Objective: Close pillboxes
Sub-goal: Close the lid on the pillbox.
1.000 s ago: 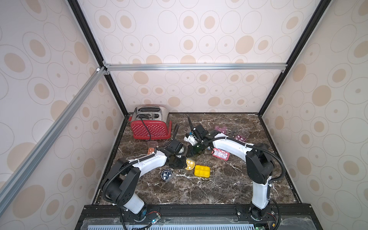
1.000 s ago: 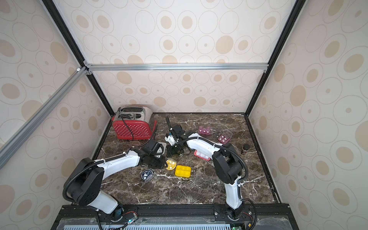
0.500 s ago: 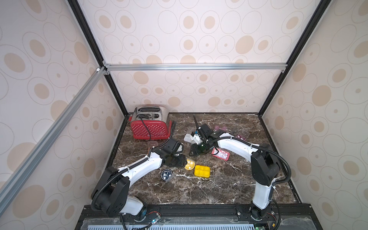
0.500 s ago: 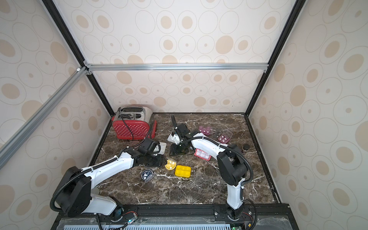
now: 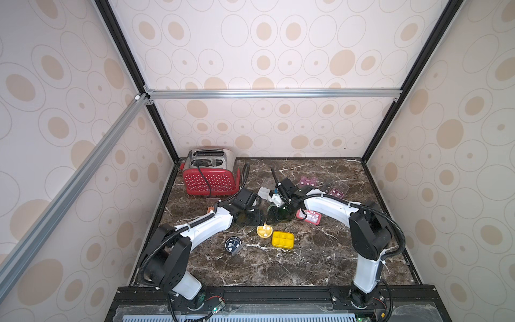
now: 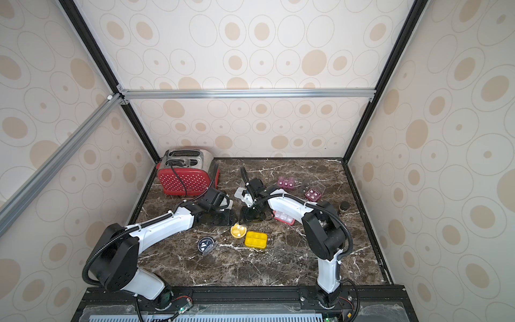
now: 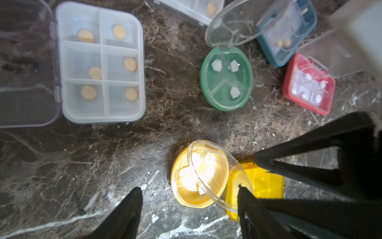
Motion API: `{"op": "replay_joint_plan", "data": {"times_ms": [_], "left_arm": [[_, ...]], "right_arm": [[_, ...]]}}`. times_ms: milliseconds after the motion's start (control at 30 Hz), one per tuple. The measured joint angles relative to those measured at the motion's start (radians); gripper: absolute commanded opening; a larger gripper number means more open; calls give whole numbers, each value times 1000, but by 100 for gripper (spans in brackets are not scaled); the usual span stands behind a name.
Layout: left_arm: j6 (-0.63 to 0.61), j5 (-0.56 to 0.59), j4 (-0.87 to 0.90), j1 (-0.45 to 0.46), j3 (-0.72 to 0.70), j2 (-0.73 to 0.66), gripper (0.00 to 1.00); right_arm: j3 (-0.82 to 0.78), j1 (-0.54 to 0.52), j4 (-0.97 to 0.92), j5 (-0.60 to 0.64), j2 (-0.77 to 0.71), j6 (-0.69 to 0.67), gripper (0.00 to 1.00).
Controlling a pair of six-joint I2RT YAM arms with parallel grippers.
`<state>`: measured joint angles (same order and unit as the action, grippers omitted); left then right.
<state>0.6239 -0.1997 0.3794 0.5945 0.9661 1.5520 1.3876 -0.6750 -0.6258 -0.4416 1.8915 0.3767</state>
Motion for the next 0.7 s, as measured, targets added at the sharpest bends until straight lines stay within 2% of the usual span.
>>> {"op": "replay_joint_plan", "data": {"times_ms": [333, 700], "left_arm": [[-18, 6, -8, 0, -6, 32, 63], [-6, -10, -52, 0, -82, 42, 60]], "right_arm": [[-1, -14, -3, -1, 32, 0, 49], [-1, -22, -3, 8, 78, 0, 47]]}}
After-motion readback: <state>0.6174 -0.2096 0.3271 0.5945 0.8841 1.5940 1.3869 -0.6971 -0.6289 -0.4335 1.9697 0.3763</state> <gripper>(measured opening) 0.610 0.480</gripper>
